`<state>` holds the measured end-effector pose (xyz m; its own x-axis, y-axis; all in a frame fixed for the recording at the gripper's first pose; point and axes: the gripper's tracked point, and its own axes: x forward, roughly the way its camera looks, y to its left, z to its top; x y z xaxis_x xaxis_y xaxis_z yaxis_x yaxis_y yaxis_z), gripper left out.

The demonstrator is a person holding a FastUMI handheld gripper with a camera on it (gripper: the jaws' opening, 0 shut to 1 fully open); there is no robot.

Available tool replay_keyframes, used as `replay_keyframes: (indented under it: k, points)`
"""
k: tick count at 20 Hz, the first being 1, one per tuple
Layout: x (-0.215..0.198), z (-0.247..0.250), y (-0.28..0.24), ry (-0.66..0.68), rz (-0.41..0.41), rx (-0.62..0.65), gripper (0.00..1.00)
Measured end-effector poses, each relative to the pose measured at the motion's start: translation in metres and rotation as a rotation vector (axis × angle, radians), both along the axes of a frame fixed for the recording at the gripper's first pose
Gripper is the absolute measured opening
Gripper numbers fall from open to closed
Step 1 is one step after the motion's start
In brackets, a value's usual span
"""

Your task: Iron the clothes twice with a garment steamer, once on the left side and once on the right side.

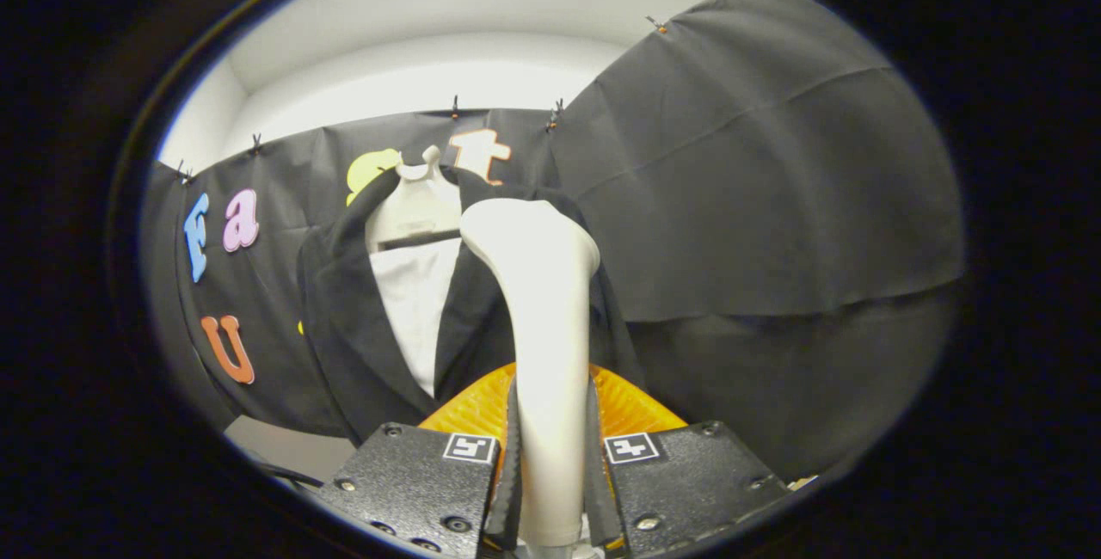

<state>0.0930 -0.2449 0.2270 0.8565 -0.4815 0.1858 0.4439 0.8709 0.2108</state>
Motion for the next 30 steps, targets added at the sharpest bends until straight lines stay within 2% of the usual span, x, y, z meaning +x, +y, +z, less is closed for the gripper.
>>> replay_keyframes:
  k: [3, 7, 10, 13, 30]
  points:
    - [0.022, 0.023, -0.013, -0.017, 0.026, -0.037, 0.33]
    - [0.047, 0.029, -0.02, 0.0, 0.059, -0.07, 0.33]
    - [0.062, 0.022, -0.031, 0.02, 0.053, -0.06, 0.33]
    - [0.062, 0.007, -0.041, 0.046, 0.012, -0.067, 0.33]
    - [0.037, -0.108, -0.031, 0.216, -0.019, 0.009, 0.33]
